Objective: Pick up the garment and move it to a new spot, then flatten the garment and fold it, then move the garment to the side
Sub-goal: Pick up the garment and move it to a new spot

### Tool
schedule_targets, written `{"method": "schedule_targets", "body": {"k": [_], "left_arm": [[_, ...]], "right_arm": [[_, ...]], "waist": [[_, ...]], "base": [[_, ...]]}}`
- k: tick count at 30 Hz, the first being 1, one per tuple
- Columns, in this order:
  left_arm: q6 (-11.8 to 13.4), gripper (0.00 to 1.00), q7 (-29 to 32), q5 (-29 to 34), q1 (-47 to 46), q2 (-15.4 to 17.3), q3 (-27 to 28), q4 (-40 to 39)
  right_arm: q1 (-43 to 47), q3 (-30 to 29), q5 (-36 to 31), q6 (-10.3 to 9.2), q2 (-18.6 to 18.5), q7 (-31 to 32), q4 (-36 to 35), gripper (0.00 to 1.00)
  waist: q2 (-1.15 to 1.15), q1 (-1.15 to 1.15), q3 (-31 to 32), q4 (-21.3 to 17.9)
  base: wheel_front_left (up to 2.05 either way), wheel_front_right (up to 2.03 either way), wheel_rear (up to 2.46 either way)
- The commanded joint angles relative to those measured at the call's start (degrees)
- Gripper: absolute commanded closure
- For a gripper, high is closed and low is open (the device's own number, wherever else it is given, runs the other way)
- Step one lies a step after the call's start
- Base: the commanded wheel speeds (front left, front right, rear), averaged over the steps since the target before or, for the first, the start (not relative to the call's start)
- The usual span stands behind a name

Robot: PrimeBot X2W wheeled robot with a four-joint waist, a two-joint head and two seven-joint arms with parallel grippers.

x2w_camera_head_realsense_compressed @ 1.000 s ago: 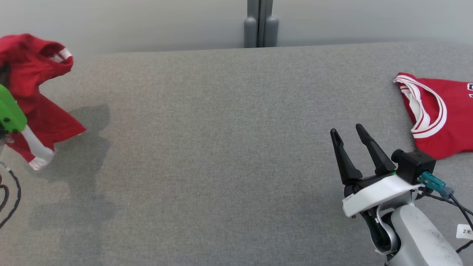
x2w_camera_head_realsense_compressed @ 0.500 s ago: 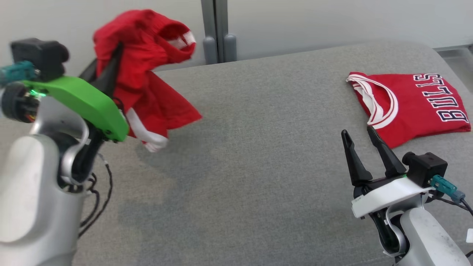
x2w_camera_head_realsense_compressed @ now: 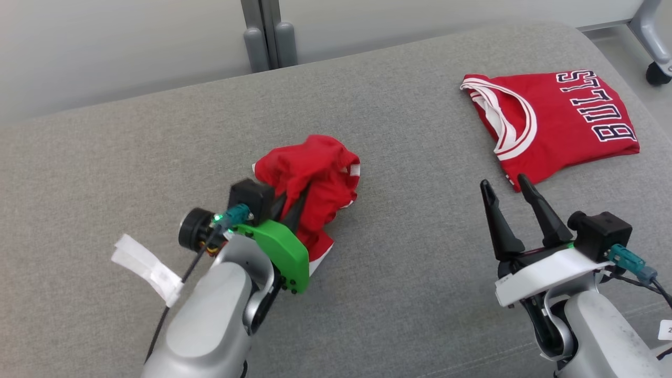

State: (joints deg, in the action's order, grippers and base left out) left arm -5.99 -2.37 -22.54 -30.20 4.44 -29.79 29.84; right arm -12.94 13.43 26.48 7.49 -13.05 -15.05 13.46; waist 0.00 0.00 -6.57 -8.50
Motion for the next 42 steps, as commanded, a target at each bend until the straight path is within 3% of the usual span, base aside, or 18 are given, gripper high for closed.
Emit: {"method": "schedule_targets", "body": {"k": [1,2,3,4,5,15,25,30,36,42], "left_arm": [[-0.3,1.00,-1.5,0.2,-1.4,-0.3,-1.5,3.5],[-0.5,1.00,-2.2,-0.1,-2.0,-0.7,-2.5,6.8],[-0.6,0.89,-2.8,-1.0,-2.5,-1.0,-3.1,9.2],[-0.9,0.09,-3.7,-1.6,-3.1,-1.2,-4.0,11.5],[-1.0,0.00,-4.5,-2.1,-3.7,-1.3,-4.7,13.0],[-1.4,0.00,-11.2,-9.1,-7.7,-1.4,-8.2,13.9],[6.1,0.00,-12.8,-8.4,2.3,9.5,3.9,-5.8],[8.9,0.00,-12.8,-6.7,11.1,12.3,10.1,-16.0],[10.3,0.00,-12.8,-3.0,22.4,10.7,16.9,-24.6],[8.2,0.00,-12.8,-0.9,28.5,6.3,20.9,-27.0]], "right_arm": [[-0.3,0.5,0.1,-0.01,0.5,-0.1,0.2,0.00],[-0.5,0.9,0.1,-0.01,0.6,-0.1,0.4,0.00],[-0.6,1.1,0.2,-0.01,0.6,-0.1,0.5,0.00],[-0.7,1.3,0.3,-0.01,0.7,-0.1,0.7,0.00],[-0.8,1.4,0.4,0.00,0.9,-0.1,0.8,0.00],[1.1,0.2,0.6,0.00,0.6,-0.1,1.4,0.00],[3.4,-1.1,0.2,0.00,-0.4,-0.1,1.2,0.00],[3.8,-0.6,0.4,0.00,-0.6,-0.1,1.2,0.00],[4.5,-0.4,1.0,-0.01,-0.4,-0.1,1.4,0.00],[4.9,-0.6,1.0,-0.01,-0.2,-0.1,1.6,0.00]], "waist": [[0.00,0.00,-0.1,-0.5],[0.00,0.00,0.0,-0.7],[0.00,0.00,0.0,-0.8],[0.00,0.00,0.1,-1.0],[0.00,0.00,0.2,-1.0],[0.00,0.00,2.2,2.0],[0.00,0.00,5.0,6.7],[0.00,0.00,5.3,7.6],[0.00,0.00,5.5,7.9],[0.00,0.00,5.5,8.2]], "base": [[0.00,0.00,0.00],[0.00,0.00,0.00],[0.00,0.00,0.00],[0.00,0.00,0.00],[0.00,0.00,0.00],[0.00,0.00,0.00],[0.00,0.00,0.00],[0.00,0.00,0.00],[0.00,0.00,0.00],[0.00,0.00,0.00]]}}
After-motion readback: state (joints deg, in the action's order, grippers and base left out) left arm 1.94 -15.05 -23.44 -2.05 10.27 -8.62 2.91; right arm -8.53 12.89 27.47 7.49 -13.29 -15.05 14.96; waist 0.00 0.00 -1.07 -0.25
